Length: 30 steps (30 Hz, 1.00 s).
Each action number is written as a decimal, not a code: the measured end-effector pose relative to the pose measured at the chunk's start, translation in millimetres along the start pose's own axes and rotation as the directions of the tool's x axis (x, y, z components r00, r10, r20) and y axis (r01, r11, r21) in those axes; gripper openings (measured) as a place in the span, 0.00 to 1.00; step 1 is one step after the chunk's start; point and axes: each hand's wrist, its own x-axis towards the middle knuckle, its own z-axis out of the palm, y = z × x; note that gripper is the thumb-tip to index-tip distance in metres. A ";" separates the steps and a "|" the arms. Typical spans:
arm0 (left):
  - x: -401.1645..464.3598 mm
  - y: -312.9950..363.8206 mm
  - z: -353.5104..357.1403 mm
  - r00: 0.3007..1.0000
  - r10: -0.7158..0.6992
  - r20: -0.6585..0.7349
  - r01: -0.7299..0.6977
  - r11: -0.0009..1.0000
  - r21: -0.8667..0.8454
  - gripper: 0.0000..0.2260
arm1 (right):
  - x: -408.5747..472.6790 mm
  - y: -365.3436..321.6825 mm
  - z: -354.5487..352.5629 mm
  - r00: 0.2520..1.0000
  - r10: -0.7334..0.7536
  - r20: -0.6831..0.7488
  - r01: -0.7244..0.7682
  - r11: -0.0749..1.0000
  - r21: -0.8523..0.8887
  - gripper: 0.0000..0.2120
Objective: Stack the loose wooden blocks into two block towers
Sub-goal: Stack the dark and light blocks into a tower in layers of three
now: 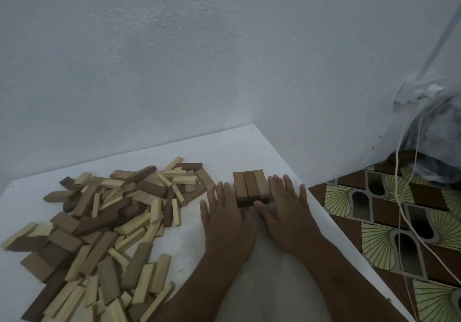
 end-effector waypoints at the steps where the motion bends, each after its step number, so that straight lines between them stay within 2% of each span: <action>1: -0.3 -0.4 1.1 1.000 0.009 -0.009 -0.009 1.000 0.013 0.35 | 0.1 -0.4 0.2 1.000 -0.001 0.013 0.002 1.000 -0.016 0.48; 6: -1.4 -2.8 9.6 0.995 0.047 -0.088 -0.041 0.997 0.066 0.32 | -0.8 -3.3 -2.9 0.999 -0.004 0.034 0.005 1.000 -0.019 0.32; 9: -1.6 -3.9 11.9 0.987 0.076 -0.138 -0.068 0.996 0.058 0.38 | -1.9 -4.5 -6.2 0.999 0.001 0.049 -0.002 1.000 0.018 0.26; 14: 0.2 -5.3 14.7 0.980 0.080 -0.183 -0.075 0.997 0.033 0.39 | -0.1 -3.5 -3.6 1.000 -0.017 -0.008 0.018 0.997 0.077 0.25; 17: -0.2 -5.2 13.3 0.980 0.072 -0.184 -0.073 0.997 0.002 0.36 | -1.3 -3.2 -4.2 0.999 -0.026 -0.036 0.030 0.992 0.124 0.25; 21: -0.1 -6.1 13.2 0.980 0.078 -0.186 -0.075 0.997 0.022 0.39 | -1.2 -2.2 -1.9 0.998 -0.031 -0.046 0.036 0.993 0.109 0.24; 25: 1.8 -7.2 16.2 0.978 0.069 -0.196 -0.065 0.998 0.024 0.39 | 0.5 -0.4 1.6 0.999 -0.020 -0.045 0.024 0.995 0.096 0.29; 30: 3.1 -8.6 17.1 0.977 0.077 -0.201 -0.070 0.997 0.043 0.50 | 0.6 0.3 4.2 0.998 -0.006 -0.059 0.011 0.996 0.084 0.31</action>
